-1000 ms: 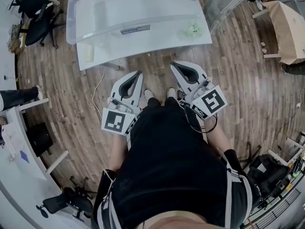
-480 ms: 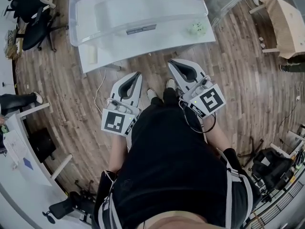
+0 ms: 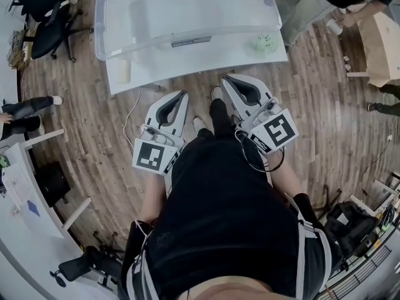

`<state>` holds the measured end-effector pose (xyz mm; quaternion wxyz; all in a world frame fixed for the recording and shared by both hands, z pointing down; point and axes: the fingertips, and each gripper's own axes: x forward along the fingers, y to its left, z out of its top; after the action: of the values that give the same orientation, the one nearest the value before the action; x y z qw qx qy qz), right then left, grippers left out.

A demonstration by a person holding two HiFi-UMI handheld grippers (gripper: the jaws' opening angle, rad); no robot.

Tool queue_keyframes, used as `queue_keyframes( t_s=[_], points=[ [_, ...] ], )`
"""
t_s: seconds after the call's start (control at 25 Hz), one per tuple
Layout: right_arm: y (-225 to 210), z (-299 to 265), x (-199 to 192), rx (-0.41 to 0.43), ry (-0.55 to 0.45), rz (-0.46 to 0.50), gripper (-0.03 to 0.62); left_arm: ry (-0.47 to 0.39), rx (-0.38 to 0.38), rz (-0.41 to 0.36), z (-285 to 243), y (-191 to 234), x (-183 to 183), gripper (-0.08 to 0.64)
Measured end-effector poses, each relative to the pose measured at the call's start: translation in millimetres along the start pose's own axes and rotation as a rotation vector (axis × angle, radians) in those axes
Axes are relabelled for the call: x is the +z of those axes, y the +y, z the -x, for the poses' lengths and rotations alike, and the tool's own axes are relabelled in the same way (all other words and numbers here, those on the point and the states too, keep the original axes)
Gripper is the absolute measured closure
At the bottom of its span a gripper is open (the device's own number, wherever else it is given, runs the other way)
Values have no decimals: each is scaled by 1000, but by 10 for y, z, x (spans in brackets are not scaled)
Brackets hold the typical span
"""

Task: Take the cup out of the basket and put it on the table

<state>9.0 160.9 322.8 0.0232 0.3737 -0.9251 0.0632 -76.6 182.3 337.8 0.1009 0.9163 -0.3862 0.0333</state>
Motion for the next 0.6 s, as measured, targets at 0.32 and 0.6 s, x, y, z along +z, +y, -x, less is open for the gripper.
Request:
queue_keyframes(
  t_s=[0.32,0.6],
  points=[
    [-426,-222,111,19,-11,13,577,-1,20,-7,-404,186,131,541],
    [-919,-348,161,28,-11,14,576,4,43,-12,-878,323,244,541]
  ],
)
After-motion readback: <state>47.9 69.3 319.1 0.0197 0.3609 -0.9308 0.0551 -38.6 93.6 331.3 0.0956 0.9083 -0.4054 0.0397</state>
